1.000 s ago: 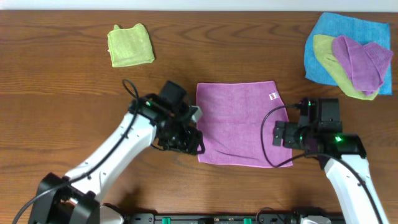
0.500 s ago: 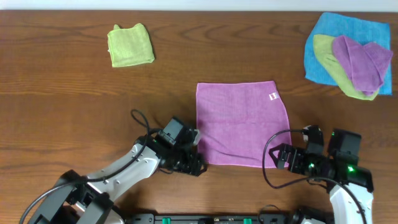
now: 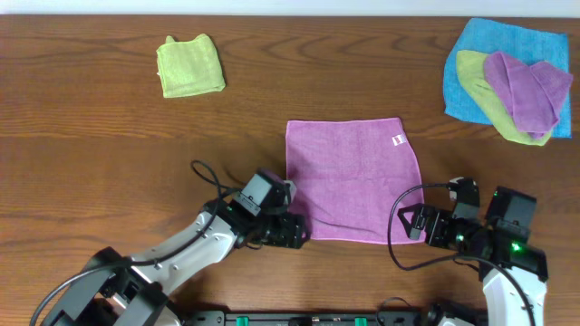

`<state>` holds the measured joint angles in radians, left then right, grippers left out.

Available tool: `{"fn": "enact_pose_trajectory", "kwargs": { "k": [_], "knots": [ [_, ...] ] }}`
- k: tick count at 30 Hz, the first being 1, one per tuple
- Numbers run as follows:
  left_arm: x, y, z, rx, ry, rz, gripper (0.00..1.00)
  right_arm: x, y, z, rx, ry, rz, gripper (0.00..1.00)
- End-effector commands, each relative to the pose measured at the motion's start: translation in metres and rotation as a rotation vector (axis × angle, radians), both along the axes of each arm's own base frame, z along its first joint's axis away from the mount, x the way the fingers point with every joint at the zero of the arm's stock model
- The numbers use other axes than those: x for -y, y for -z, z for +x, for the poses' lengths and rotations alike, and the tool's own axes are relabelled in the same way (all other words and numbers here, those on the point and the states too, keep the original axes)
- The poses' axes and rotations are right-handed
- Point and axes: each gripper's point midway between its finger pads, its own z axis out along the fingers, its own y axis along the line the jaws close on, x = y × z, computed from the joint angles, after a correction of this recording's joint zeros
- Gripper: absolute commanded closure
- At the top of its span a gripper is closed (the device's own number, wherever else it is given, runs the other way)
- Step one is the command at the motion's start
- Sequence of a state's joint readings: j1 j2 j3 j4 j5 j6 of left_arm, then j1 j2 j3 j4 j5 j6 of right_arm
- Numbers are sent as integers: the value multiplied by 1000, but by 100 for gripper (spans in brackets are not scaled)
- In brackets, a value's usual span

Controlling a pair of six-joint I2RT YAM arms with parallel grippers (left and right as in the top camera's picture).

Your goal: Fold the cloth

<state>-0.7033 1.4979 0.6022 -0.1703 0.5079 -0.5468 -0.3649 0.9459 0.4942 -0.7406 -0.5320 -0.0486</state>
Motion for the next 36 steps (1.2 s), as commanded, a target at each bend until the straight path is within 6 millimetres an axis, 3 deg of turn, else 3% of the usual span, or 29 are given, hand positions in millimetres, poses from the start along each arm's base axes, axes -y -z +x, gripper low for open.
{"fn": "enact_pose_trajectory", "kwargs": {
  "k": [1, 8, 12, 15, 31, 36],
  "knots": [
    [1, 11, -11, -25, -32, 47, 27, 4, 18, -10, -62, 10, -18, 1],
    [9, 11, -10, -11, -97, 65, 27, 9, 37, -20, -151, 44, -36, 1],
    [8, 12, -10, -13, -105, 67, 26, 13, 45, -29, -206, 86, -52, 8],
    [8, 12, -10, -13, -106, 68, 26, 14, 47, -28, -194, 89, -55, 17],
    [0, 16, -1, 8, -176, 115, 23, 16, 85, -23, -334, 165, 16, 17],
    [0, 16, -1, 7, -177, 116, 22, 5, 89, -23, -358, 164, 91, 28]
  ]
}}
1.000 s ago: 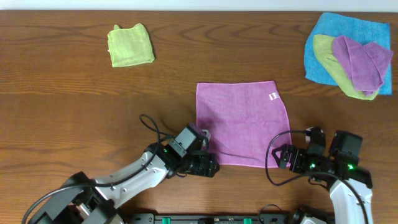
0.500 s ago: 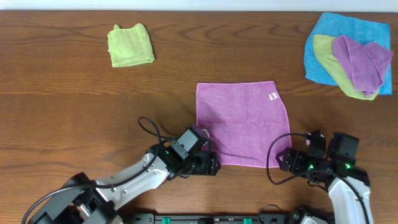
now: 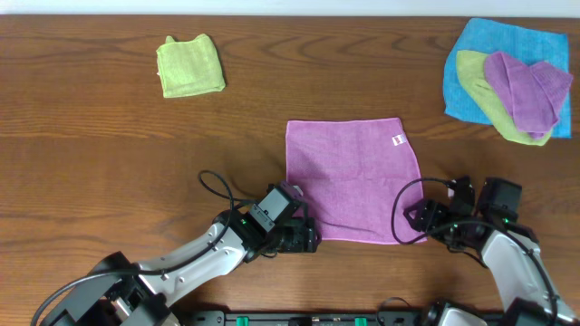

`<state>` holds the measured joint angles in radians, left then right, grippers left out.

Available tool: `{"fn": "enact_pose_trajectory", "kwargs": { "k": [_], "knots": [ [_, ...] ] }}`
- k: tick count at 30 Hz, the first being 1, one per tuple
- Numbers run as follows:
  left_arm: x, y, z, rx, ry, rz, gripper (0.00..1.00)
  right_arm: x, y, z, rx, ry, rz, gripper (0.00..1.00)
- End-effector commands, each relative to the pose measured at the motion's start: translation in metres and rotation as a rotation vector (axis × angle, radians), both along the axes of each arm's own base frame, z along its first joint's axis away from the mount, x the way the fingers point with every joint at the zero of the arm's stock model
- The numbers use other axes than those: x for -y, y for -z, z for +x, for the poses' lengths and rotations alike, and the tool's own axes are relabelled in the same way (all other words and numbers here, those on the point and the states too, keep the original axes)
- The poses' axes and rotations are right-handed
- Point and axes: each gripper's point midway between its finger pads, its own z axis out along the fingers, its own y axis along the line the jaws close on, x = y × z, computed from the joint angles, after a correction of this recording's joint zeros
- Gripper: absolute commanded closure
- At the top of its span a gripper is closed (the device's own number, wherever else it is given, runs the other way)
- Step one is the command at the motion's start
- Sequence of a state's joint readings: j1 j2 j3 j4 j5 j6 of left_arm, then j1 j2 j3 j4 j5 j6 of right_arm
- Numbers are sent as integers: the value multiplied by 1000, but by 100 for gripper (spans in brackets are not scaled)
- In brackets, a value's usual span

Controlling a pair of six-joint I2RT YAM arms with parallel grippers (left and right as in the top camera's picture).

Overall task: Fold the cloth
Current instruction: 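Grasp the cloth's bottom left and bottom right corners with both grippers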

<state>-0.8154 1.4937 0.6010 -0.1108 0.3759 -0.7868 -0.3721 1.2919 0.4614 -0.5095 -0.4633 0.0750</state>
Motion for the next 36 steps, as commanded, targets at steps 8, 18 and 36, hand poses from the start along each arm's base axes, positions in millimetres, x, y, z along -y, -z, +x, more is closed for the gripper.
{"fn": "enact_pose_trajectory", "kwargs": {
  "k": [8, 18, 36],
  "knots": [
    [-16, 15, 1, 8, -32, 82, 22, -15, 27, -45, -234, 103, 90, 39],
    [-16, 15, 1, 4, -34, 84, 22, -2, 34, -67, -390, 266, 26, 41],
    [-18, 17, -1, -3, -38, 93, 22, 14, 36, -79, -483, 412, -52, 69]
  ]
}}
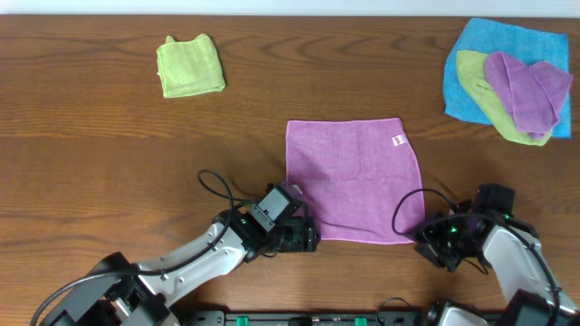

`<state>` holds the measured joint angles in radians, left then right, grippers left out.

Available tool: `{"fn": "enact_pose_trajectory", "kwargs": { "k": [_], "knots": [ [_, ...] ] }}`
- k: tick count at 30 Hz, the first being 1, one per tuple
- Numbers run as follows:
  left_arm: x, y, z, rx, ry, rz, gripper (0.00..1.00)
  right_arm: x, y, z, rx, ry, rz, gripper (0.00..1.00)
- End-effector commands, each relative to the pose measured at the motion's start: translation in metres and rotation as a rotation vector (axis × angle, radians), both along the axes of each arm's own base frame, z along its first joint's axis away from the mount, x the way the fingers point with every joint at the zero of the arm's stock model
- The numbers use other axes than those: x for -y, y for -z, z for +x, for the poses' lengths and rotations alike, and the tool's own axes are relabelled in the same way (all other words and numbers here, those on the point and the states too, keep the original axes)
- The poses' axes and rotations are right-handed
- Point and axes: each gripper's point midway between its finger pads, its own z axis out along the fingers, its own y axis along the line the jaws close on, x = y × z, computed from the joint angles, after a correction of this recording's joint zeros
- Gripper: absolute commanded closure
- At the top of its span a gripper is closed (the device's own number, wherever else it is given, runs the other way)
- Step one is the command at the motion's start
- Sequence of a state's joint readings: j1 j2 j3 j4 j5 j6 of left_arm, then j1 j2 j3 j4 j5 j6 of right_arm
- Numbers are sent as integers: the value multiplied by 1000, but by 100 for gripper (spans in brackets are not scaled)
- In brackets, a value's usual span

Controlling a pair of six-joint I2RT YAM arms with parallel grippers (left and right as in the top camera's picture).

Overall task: Fold the cloth
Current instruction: 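Grasp the cloth's bottom left and bottom right corners with both grippers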

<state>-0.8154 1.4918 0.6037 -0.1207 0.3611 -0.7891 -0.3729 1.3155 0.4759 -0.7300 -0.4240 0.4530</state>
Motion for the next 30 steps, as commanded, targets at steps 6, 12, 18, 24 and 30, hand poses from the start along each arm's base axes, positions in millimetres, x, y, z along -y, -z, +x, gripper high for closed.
{"fn": "enact_pose_trajectory", "kwargs": {
  "k": [6, 12, 18, 24, 30],
  "knots": [
    [-16, 16, -3, -22, -47, 76, 22, 34, 28, -32, -157, 24, -225, 73],
    [-20, 19, -12, -62, -36, 93, 25, 46, 30, -28, -138, 3, -291, 74],
    [-31, 23, -3, -31, -97, 149, 46, 49, 30, -25, -127, -7, -305, 78],
    [-38, 23, 15, 46, -179, 192, 38, 49, 30, -25, -120, -24, -308, 79],
    [-23, 14, 28, 93, -203, 117, 33, 49, 30, -25, -120, -24, -307, 80]
  ]
}}
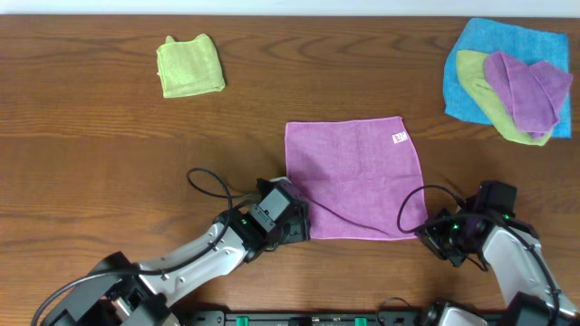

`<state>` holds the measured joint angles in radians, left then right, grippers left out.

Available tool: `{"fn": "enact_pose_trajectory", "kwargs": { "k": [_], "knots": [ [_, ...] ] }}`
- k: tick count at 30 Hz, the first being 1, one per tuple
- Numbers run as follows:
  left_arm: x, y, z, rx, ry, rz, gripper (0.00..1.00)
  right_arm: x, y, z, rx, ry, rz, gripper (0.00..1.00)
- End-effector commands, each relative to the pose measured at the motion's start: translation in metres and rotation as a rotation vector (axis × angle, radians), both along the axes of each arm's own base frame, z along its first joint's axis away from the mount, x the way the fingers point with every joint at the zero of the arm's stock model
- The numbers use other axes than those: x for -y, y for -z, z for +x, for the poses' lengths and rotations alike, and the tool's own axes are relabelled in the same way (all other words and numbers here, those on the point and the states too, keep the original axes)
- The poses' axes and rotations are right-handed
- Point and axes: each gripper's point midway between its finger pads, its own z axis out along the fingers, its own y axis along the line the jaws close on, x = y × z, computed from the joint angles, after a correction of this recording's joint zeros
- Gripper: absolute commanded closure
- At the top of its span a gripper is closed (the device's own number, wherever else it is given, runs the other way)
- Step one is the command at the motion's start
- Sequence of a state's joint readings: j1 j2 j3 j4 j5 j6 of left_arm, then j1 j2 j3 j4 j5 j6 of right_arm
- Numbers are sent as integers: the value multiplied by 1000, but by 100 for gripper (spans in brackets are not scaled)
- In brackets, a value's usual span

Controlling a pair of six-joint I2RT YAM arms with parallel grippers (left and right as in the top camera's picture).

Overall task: Fold the cloth
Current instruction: 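Grasp the cloth's bottom left and bottom right corners with both grippers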

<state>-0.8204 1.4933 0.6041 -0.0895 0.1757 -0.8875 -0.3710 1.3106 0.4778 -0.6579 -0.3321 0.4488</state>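
Note:
The magenta cloth [353,181] lies spread flat in the middle of the table, its white tag [399,139] near the far right corner. My left gripper [302,225] is at the cloth's near left corner and looks shut on it; a crease runs from there across the near part. At the near right corner sits my right gripper [424,234], with the corner drawn into its fingers. The fingertips themselves are mostly hidden under the wrists.
A folded yellow-green cloth [190,65] lies at the far left. A pile of blue, yellow-green and purple cloths [507,81] sits at the far right corner. Black cables [204,181] loop beside each arm on the wooden table [109,163].
My left gripper has shifted a little up and left at the near left corner. The cloth's near edge now looks pulled wider, a crease has appeared, and the tag has moved slightly right.
First both grippers stood just outside the cloth's near corners. The left one then moved in under the near left corner while the right one closed in on the near right corner. Now each is at its corner and the near edge is drawn taut between them.

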Motion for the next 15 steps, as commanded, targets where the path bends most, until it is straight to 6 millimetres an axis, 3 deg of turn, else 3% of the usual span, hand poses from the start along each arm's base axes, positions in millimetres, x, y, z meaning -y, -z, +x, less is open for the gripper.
{"fn": "enact_pose_trajectory", "kwargs": {
  "k": [1, 7, 11, 13, 15],
  "knots": [
    [-8, 12, 0, -6, -44, 35, 34, 29, 26, -36, -161, -9, -193, 80],
    [6, 22, -23, -104, -21, 4, 36, 29, 26, -36, -161, -9, -193, 80],
    [17, 31, -34, -137, 18, -7, 44, 29, 26, -36, -161, -9, -193, 80],
    [16, 35, -35, -146, 14, 1, 76, 29, 26, -36, -161, -9, -193, 80],
    [15, 37, -35, -153, 8, 6, 88, 29, 26, -36, -161, -9, -193, 80]
  ]
}}
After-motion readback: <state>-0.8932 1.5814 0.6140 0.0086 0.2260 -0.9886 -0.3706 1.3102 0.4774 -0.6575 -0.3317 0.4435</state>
